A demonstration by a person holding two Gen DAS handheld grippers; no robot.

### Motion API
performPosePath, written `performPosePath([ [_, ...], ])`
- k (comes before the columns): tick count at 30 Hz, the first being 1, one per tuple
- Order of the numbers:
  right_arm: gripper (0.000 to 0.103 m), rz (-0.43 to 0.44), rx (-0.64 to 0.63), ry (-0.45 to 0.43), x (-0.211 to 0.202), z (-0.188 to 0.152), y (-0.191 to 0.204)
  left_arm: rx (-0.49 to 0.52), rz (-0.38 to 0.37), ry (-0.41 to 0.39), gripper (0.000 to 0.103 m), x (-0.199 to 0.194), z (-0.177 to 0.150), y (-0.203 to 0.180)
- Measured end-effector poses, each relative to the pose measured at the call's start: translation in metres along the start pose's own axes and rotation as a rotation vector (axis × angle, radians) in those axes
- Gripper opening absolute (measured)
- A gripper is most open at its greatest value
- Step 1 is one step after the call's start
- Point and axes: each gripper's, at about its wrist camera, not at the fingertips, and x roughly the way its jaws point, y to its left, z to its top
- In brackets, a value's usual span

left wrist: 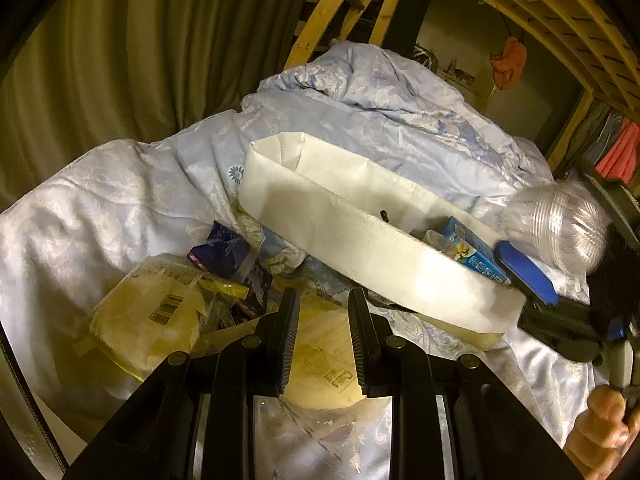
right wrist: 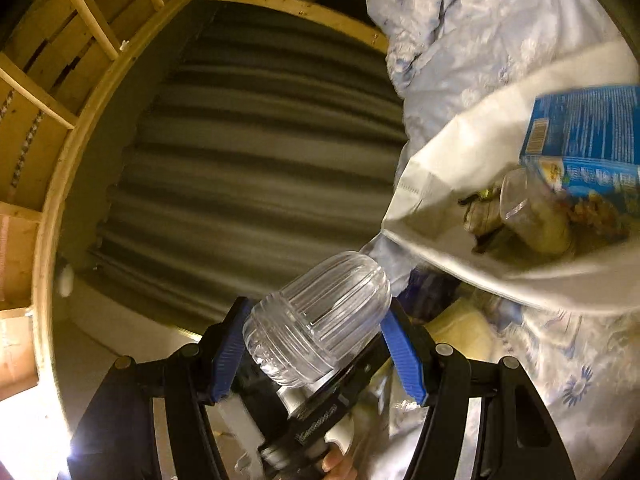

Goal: Organize objects
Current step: 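Lower the clear container into the white tray and open the right gripper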

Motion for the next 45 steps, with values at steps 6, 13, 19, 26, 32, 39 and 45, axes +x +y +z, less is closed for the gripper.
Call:
performPosePath([
  [6, 0.064, -0.208, -0.07, -0.087, 0.019, 0.014, 0.011, 0.01, -0.009, -0.038, 0.024, -0.007, 0.008, -0.001],
  [13, 0.064, -0.498, -0.18, -0.145, 0.057, 0.019, 0.002, 0.015, -0.048, -0.036, 0.024, -0.001, 0.013, -0.003],
  [19, 0.064, -0.551, -0.124, -0.035, 0.079, 0.0, -0.035, 0.024, -0.062, -0.004, 0.024, 0.006, 0.008, -0.006],
  [26, 0.065, -0.552, -0.063, -0.029, 0.075, -0.012, -0.054, 0.033, -0.071, 0.06, 0.024, 0.023, 0.0, -0.007],
  [32, 0.065, -0.476, 0.052, -0.07, 0.065, -0.008, -0.072, 0.041, -0.069, 0.064, 0.024, 0.023, -0.002, -0.007],
  [39, 0.068, -0.308, 0.065, -0.227, 0.032, -0.009, -0.062, 0.038, -0.065, 0.067, 0.024, 0.025, -0.002, -0.008],
  [45, 0.078, -0.276, -0.039, -0.305, 0.021, -0.012, -0.046, 0.031, -0.061, 0.065, 0.024, 0.024, -0.002, -0.007],
])
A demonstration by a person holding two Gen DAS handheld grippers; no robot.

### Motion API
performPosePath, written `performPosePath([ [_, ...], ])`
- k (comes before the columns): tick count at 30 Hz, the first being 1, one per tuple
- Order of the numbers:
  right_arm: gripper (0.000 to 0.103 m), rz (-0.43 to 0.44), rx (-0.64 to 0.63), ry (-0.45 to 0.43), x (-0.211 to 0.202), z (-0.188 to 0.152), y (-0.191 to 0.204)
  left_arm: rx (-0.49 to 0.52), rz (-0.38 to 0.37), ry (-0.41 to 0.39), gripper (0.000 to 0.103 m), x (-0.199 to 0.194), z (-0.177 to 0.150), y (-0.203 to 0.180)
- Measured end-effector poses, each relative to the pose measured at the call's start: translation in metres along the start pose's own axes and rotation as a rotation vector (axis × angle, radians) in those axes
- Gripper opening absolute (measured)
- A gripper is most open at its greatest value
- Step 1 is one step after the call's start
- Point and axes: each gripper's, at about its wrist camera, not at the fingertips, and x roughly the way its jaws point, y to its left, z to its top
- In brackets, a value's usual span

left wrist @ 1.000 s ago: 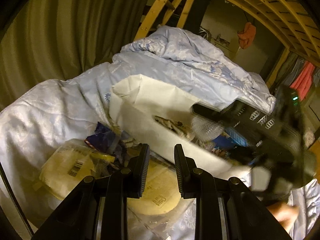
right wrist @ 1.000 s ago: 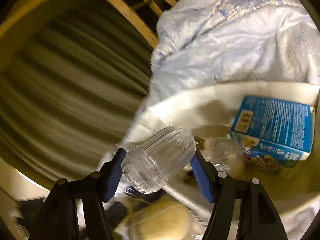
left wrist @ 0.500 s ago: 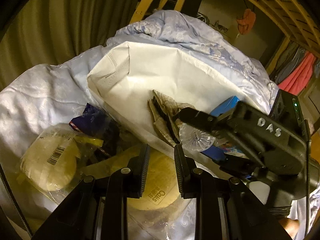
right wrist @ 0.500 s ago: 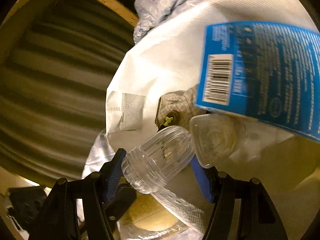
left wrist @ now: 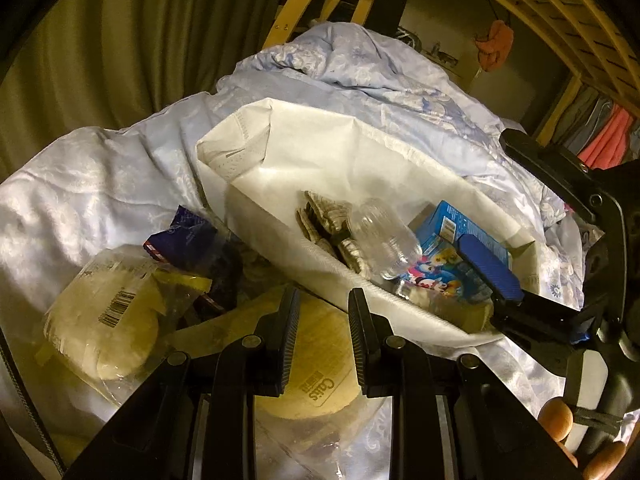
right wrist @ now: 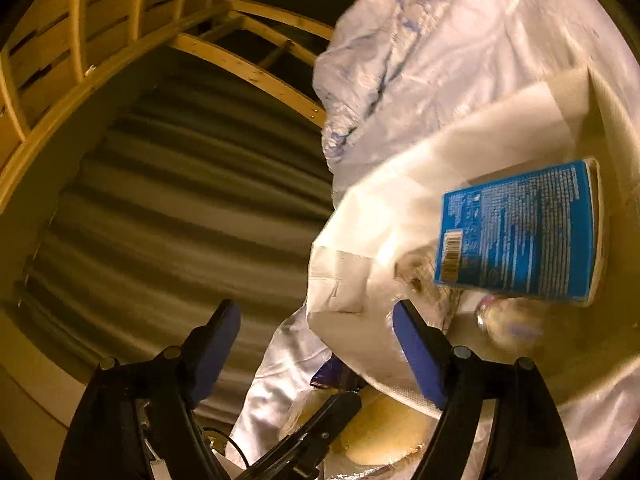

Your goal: Organize objects

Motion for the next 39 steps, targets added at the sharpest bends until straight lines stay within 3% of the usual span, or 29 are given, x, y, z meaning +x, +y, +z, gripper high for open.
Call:
performPosePath([
  [4, 0.078, -0.025, -0.039, 0.004, 0.012, -0.006, 0.013, 0.002, 0.004, -0.003, 0.024, -0.002, -0.001, -0.001],
  [13, 0.079, -0.09, -0.083, -0.014, -0.021, -0.001, 0.038, 0.005, 0.008, -0.012, 0.024, -0.008, 0.0, 0.001],
  [25, 0.079, -0.125, -0.006, -0.008, -0.049, 0.012, 0.038, 0.029, -0.002, -0.048, 0.026, -0.018, 0.0, -0.003],
  [27, 0.079, -0.12, -0.014, -0.011, -0.051, 0.012, 0.04, 0.067, 0.01, -0.122, 0.03, -0.03, 0.0, -0.01],
  [29, 0.079, -0.126, -0.023, -0.012, -0.053, 0.013, 0.041, 0.125, 0.06, -0.253, 0.046, -0.052, -0.002, -0.022],
  [30, 0.079, -0.125, -0.024, -0.013, -0.054, 0.013, 0.042, 0.154, 0.096, -0.315, 0.062, -0.064, -0.004, -0.028],
  [31, 0.079, -0.121, -0.022, -0.013, -0.055, 0.014, 0.042, 0.187, 0.159, -0.401, 0.072, -0.078, -0.009, -0.036],
  [33, 0.079, -0.119, -0.019, -0.015, -0.056, 0.015, 0.042, 0.191, 0.286, -0.555, 0.077, -0.097, -0.02, -0.049],
  [36, 0.079, -0.123, -0.02, -0.02, -0.061, 0.018, 0.041, 0.179, 0.411, -0.623, 0.081, -0.103, -0.033, -0.055],
  [37, 0.079, -0.126, -0.019, -0.025, -0.063, 0.019, 0.041, 0.187, 0.416, -0.617, 0.081, -0.101, -0.033, -0.056],
  [39, 0.079, -0.127, -0.012, -0.034, -0.067, 0.021, 0.04, 0.214, 0.354, -0.554, 0.081, -0.094, -0.03, -0.056],
])
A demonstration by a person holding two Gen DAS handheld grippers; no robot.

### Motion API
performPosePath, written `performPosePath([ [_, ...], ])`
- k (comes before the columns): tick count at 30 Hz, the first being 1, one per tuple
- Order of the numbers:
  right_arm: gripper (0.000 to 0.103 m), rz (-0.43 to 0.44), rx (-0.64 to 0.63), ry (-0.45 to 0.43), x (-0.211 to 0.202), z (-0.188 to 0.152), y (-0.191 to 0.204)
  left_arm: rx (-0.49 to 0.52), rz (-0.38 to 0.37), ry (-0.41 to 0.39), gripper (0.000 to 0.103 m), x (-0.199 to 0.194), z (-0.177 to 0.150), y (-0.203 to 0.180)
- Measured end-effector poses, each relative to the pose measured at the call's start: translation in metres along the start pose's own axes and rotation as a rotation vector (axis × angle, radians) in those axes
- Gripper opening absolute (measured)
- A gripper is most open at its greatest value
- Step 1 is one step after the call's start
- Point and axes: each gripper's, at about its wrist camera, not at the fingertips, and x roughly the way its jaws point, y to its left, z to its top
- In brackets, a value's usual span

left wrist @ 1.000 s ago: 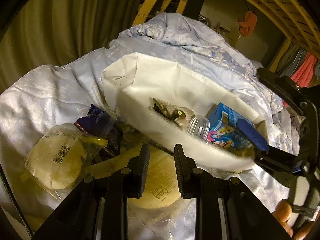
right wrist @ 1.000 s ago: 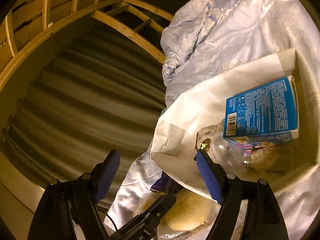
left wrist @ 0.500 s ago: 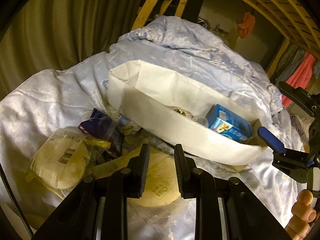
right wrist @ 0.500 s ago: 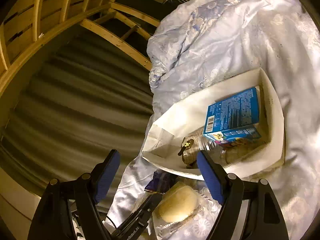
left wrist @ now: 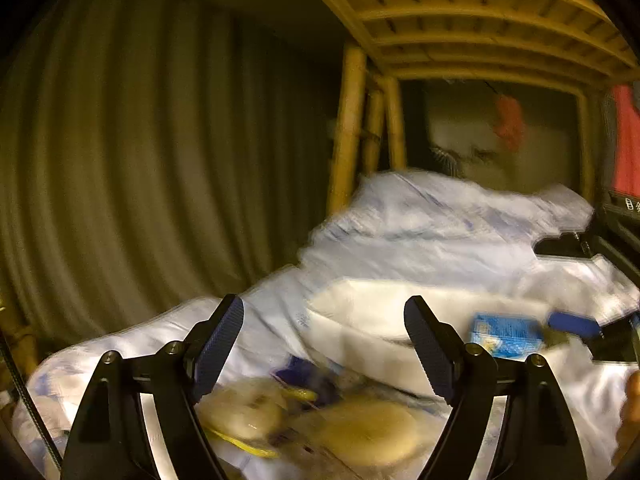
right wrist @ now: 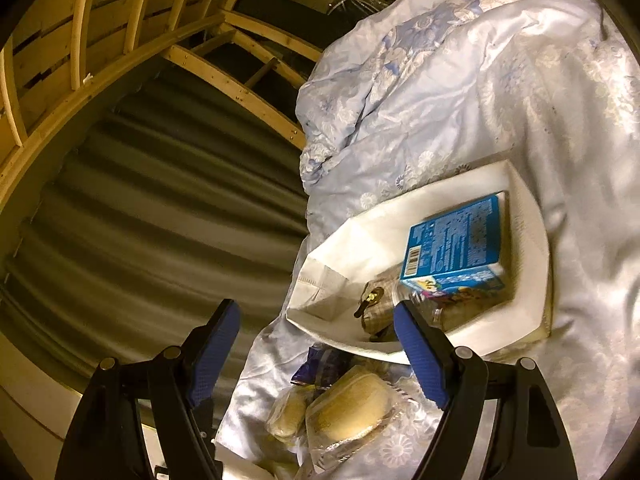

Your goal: Organize objects

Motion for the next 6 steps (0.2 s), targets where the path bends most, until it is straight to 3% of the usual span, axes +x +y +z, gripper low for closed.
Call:
performPosePath([
  [2, 0.079, -0.001, 0.007, -0.006, -0.0034, 0.0021, -0.0021, -0.01, -0.123, 0.054, 0.081, 0.0085, -0.0023, 0.0007],
  [6, 0.079, -0.008, 0.025, -0.011, -0.0073, 0.0051, -0.0077, -0.028, -0.166, 0.057, 0.081, 0.0114, -0.0033, 0.003],
])
